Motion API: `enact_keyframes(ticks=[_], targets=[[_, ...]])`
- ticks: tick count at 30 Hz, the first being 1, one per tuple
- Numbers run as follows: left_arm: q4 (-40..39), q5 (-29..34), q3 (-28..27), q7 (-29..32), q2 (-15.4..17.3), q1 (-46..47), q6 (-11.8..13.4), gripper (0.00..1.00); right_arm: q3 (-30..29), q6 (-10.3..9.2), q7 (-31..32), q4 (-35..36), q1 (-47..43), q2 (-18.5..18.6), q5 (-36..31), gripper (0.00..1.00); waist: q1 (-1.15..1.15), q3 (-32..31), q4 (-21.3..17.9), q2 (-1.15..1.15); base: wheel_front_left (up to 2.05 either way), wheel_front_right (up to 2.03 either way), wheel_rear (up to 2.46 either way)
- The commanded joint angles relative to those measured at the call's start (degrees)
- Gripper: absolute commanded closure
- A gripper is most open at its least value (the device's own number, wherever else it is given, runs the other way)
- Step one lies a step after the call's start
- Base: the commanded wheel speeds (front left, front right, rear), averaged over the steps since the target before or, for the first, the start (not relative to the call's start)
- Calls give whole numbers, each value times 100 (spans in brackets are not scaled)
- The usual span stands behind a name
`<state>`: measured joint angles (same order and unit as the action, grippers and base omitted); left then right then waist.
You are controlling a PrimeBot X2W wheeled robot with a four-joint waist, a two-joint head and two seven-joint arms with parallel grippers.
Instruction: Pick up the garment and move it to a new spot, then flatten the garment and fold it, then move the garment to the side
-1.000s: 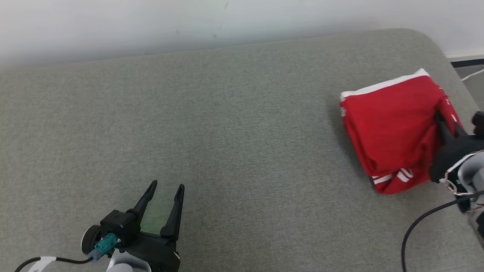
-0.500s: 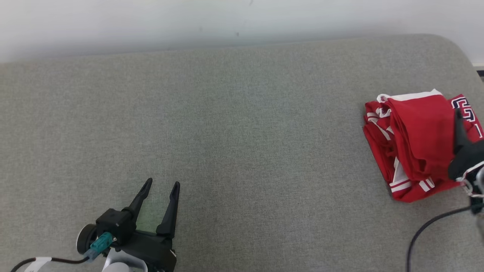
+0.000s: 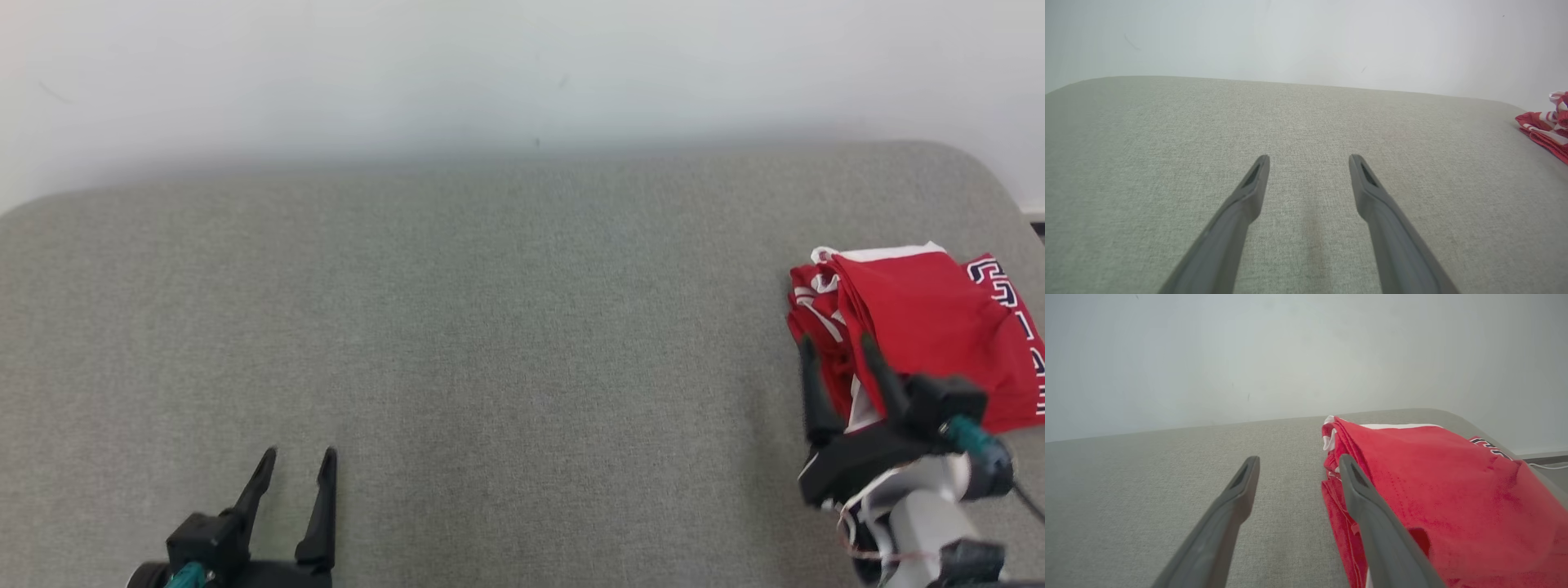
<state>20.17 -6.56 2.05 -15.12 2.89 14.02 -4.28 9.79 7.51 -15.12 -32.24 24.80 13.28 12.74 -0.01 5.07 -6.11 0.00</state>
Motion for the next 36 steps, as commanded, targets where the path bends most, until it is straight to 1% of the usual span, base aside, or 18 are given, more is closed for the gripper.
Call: enact_keyframes(ticks=[1,6,12,23,28,36], targets=[[1,51,-55,-1,4,-155,40,0,23,-5,1,56,-160,-49,-46,0,1,-210,112,0,0,0,0],[-76,130,-265,-1,5,-412,130,0,63,-5,2,294,-669,-343,-136,0,1,-404,215,0,0,0,0],[-123,208,-465,-1,5,-647,187,0,-30,-5,1,488,-1124,-557,-189,0,1,-561,267,0,0,0,0],[-223,304,-649,-1,4,-979,282,0,49,-5,1,664,-1620,-492,-135,0,1,-738,232,0,0,0,0],[-185,273,-654,-1,5,-1026,300,0,102,-5,1,676,-1757,-458,-270,0,1,-792,261,0,0,0,0],[-164,257,-652,-1,5,-1036,282,0,132,-5,1,694,-1739,-477,-306,0,1,-824,270,0,0,0,0]])
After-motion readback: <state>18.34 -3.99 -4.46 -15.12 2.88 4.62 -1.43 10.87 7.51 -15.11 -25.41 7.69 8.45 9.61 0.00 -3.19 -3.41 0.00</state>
